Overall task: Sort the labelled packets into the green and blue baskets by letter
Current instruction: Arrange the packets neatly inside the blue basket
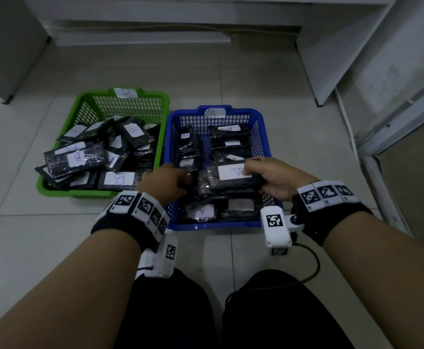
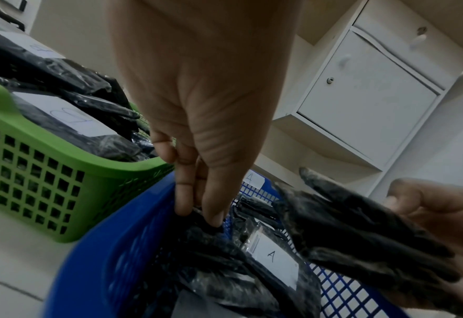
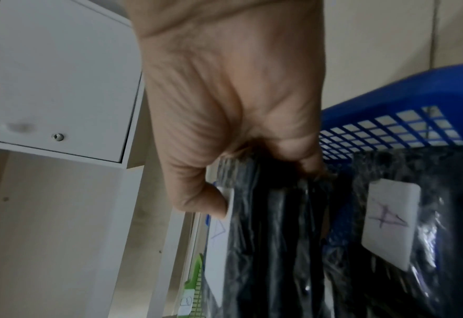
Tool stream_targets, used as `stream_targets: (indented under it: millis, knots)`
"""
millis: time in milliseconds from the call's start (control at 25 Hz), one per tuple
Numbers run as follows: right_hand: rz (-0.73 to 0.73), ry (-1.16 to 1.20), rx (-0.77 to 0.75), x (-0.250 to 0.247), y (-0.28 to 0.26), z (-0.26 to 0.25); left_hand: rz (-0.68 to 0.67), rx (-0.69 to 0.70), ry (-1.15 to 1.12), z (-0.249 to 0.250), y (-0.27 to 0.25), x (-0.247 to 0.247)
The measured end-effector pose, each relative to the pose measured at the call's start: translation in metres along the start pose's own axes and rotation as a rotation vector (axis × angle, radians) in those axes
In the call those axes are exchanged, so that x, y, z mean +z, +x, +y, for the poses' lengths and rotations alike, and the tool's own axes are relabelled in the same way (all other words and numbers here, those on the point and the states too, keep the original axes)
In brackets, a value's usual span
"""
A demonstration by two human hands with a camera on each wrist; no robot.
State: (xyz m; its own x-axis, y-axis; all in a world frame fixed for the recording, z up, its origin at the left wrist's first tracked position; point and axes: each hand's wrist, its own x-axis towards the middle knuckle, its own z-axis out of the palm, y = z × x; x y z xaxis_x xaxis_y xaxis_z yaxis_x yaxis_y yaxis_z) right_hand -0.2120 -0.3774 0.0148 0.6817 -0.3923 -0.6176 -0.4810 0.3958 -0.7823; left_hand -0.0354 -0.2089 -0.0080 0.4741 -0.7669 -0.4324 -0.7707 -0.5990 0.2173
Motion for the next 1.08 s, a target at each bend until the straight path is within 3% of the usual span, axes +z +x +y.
stream_targets:
  millis: [120,200,360,440,560,760,920,1080]
  knots:
    - [0.155,-0.314,-0.064,-0.013,0.005,-0.004,0.015,0.065,-0.038,0.006,0.003,-0.001]
    - [0.180,-0.585,-0.055,-0.018,0.005,-0.003,-0.023,0.154,-0.038,0.012,0.004,-0.001]
    - [0.041,-1.070,0.015,-0.013,0.002,0.007,-0.152,0.173,0.182,0.018,0.004,-0.003]
    - [0.016,-1.349,-0.032,-0.006,0.004,0.013,-0.156,0.153,0.241,0.016,0.005,-0.006]
    - [-0.059,-1.586,-0.078,0.000,0.009,0.021,-0.157,0.117,0.253,0.011,0.004,-0.008]
    - [-0.086,-1.714,0.026,0.016,0.018,0.020,-0.163,0.144,0.254,0.006,0.004,-0.010]
    - [-0.037,-1.376,-0.106,0.040,0.031,0.002,-0.063,0.207,0.284,0.001,0.000,-0.015]
    - [-0.030,-1.283,-0.041,0.065,0.049,0.007,-0.078,0.238,0.253,-0.010,-0.006,-0.012]
